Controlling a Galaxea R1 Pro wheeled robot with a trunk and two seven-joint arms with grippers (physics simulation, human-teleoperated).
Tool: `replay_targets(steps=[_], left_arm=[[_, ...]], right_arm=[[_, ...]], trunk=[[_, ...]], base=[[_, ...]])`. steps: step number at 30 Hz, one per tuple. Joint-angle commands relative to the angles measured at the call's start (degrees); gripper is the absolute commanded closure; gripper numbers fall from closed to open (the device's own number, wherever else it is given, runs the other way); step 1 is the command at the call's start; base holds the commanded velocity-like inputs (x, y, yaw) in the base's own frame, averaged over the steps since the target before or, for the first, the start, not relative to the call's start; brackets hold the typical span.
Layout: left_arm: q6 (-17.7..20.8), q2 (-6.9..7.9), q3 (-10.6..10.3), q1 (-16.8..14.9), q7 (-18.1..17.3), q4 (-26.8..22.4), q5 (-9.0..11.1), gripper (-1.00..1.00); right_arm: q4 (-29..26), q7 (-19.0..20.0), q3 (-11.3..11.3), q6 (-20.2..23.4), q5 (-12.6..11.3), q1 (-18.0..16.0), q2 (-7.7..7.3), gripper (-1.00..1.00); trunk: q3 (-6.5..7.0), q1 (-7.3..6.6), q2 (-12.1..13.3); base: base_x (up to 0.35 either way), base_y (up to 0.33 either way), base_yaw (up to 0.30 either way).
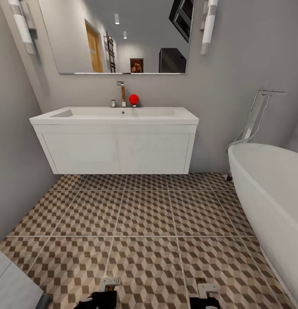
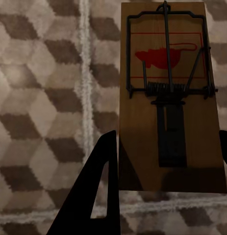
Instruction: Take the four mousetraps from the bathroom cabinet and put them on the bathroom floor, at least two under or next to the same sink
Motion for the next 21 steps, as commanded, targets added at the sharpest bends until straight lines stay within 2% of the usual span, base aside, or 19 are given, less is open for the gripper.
replay_targets(steps=[1, 8, 21], left_arm=[[0.0, 0.02, -0.4, 0.0, 0.1, -0.1, 0.4, 1.0], [-1.7, -0.16, -0.5, 0.0, 0.0, -0.2, 0.2, 1.0], [-1.5, -0.44, -0.5, 0.0, 0.2, -0.2, -0.1, 1.0]], right_arm=[[-0.1, -0.2, 0.1, 0.2, 0.1, 0.0, 0.03, 1.0], [0.0, -0.3, 0.1, 0.1, 0.3, 0.0, 0.06, 1.0], [0.0, -0.3, 0.2, 0.1, 0.5, 0.0, 0.22, 1.0]], trunk=[[-0.05, -0.01, 0.0], [-0.05, -0.01, 0.0], [-0.05, -0.01, 0.0]], base=[[0.0, 0.0, 0.0], [0.0, 0.0, 0.0], [0.0, 0.0, 0.0]])
